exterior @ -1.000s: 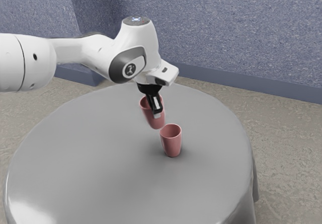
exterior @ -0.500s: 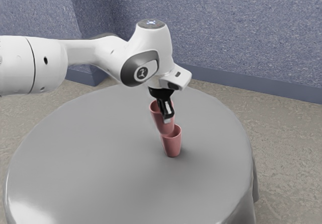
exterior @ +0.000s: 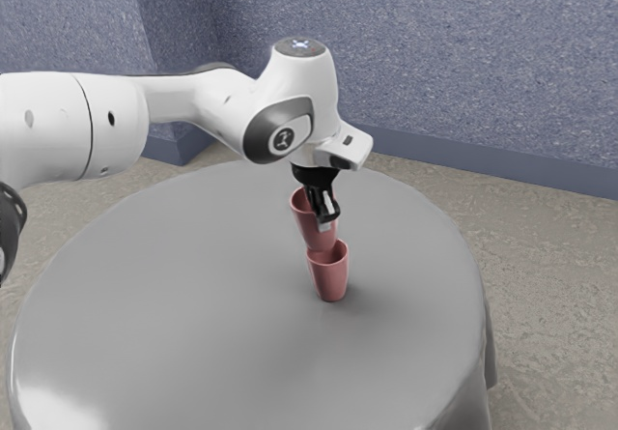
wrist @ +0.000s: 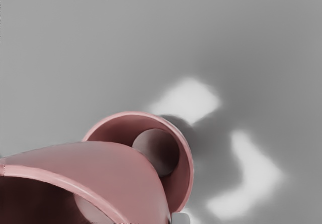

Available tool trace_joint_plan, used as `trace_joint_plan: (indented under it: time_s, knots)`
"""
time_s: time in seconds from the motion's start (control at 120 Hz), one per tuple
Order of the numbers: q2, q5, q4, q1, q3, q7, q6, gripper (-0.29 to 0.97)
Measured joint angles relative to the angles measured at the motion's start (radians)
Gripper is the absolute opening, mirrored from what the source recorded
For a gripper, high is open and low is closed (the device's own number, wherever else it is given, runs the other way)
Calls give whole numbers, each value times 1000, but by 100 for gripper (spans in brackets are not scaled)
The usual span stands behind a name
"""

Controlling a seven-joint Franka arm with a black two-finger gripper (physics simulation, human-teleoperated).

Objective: Place the left cup onto the right cup

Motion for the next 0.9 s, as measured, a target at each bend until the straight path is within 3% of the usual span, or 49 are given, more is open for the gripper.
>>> trace_joint_plan:
  time_s: [0.9]
  knots:
    - [16, -13, 28, 5, -9, -28, -77, -10]
